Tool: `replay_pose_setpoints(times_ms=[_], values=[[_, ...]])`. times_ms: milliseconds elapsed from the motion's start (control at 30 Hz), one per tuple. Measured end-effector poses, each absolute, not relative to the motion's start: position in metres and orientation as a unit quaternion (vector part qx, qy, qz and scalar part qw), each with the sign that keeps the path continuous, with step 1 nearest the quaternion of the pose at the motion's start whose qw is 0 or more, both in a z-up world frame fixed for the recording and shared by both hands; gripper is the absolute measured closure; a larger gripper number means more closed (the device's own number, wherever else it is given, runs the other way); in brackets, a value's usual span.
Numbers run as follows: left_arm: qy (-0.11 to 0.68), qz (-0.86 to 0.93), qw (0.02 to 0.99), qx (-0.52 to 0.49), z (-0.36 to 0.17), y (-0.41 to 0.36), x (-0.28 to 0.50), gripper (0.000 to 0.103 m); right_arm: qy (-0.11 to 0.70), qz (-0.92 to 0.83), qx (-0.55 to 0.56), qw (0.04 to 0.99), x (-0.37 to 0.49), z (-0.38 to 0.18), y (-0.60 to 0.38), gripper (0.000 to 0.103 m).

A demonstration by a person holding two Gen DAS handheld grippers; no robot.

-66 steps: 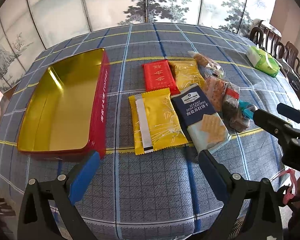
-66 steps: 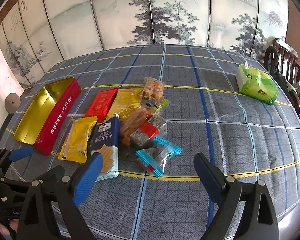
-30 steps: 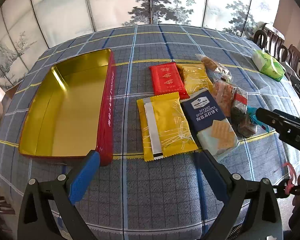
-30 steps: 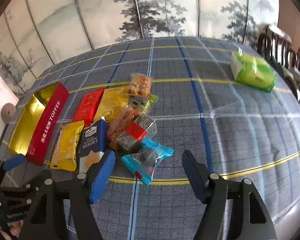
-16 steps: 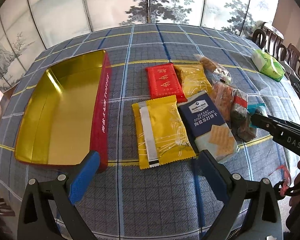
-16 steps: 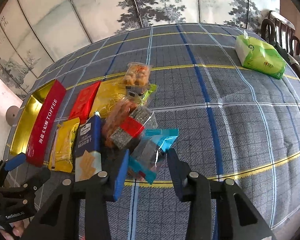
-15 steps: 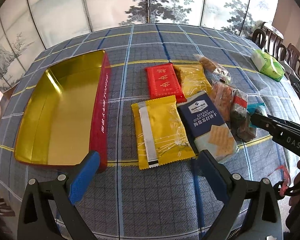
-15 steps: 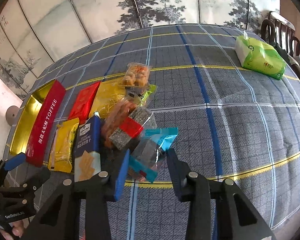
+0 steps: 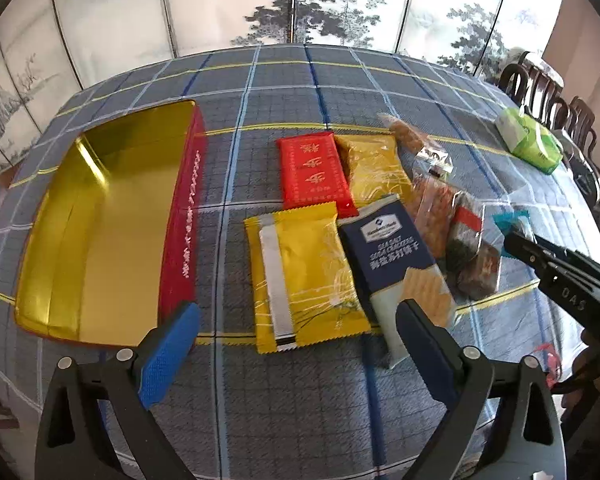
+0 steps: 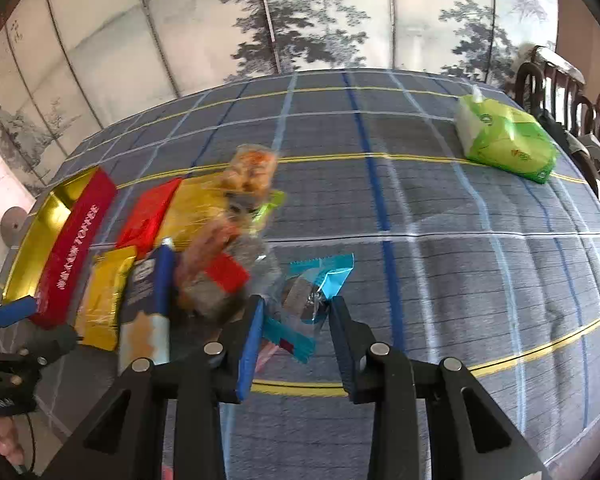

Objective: Organize snacks
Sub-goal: 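Grasp the yellow pastry packet with the left tool while the right tool grasps the teal candy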

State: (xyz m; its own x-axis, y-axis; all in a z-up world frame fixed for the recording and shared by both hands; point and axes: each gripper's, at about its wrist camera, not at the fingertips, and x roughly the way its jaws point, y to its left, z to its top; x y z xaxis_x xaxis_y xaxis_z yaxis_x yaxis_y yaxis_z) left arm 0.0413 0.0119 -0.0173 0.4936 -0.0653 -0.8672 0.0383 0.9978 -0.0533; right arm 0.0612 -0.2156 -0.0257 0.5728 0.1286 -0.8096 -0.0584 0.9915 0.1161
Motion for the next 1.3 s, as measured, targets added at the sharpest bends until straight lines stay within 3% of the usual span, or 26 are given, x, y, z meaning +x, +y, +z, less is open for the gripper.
replay_pose_setpoints(times_ms=[367, 1233, 1300], values=[[0.542, -0.025, 0.837, -0.064, -0.031, 0.012, 0.068, 0.036, 0.467, 0.037, 0.059, 0.881, 0.067, -0.039, -0.243, 0.07], [0.572, 0.004, 0.817, -0.075, -0.054, 0.015, 0.089, 0.034, 0.48, 0.066, 0.081, 0.871, 0.072, -0.05, -0.247, 0.07], [0.572, 0.0, 0.816, -0.078, -0.054, 0.015, 0.087, 0.04, 0.481, 0.066, 0.082, 0.871, 0.072, -0.05, -0.247, 0.07]])
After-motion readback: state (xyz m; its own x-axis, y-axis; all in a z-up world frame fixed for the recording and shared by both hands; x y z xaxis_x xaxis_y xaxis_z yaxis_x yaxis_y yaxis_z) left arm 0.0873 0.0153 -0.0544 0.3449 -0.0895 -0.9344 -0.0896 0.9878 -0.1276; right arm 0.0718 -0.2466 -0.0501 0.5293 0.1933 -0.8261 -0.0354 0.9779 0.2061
